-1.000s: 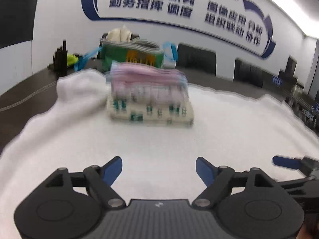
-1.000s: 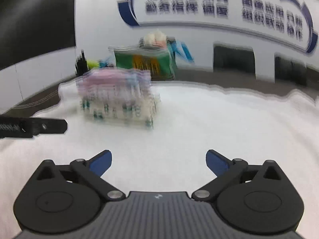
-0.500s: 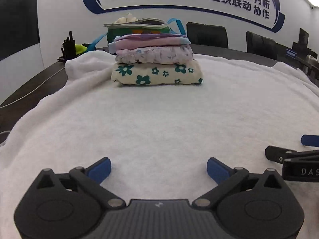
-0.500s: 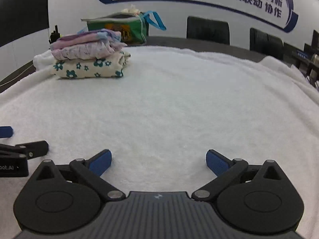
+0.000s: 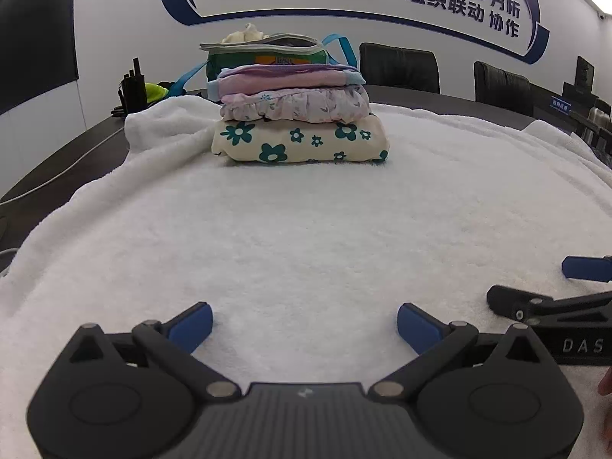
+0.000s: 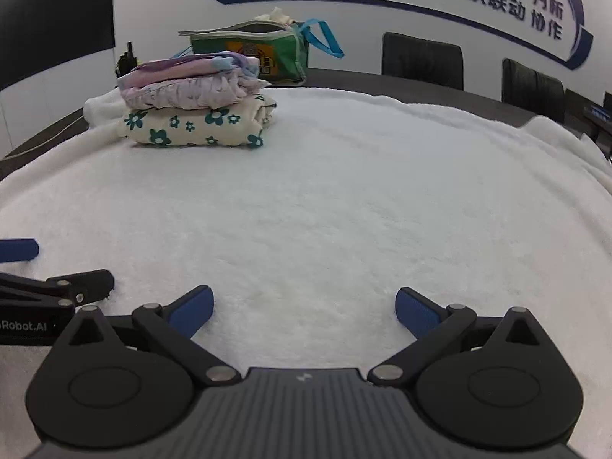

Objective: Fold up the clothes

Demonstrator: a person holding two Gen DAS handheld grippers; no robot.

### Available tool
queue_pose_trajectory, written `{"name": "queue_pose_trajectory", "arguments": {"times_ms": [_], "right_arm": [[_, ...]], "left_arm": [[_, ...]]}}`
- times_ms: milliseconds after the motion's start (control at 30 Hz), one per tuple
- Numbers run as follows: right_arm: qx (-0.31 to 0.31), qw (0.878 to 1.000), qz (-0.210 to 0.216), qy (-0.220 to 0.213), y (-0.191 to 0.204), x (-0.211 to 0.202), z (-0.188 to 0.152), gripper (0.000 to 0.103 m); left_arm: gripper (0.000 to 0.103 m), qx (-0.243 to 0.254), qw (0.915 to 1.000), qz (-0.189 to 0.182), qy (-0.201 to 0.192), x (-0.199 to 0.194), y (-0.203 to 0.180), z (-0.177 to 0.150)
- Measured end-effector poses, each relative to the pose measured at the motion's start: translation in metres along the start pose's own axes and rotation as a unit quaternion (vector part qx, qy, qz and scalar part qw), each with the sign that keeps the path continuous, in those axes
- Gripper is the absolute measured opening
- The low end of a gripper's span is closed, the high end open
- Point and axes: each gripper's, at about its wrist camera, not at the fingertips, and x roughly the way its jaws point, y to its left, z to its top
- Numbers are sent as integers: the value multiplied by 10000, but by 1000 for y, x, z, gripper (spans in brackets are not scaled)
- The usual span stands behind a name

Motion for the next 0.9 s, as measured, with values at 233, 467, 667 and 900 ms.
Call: {"name": "queue_pose_trajectory", "arguments": {"times_ms": [233,467,667,900], "right_arm": [[15,10000,25,7,0,-1,0,103],[54,10000,40,28,-2,-1,0,103],[69,10000,47,39,-3,-1,-1,103],[65,10000,50,41,-3,-1,-1,103]], "left_arm": [[103,13,10000,80,33,1,-2,1],[103,45,9999,95,22,2,-3,0],[103,-1,10000,44,12,1,-1,-1],[103,27,10000,65,19,1,-2,-1]]}}
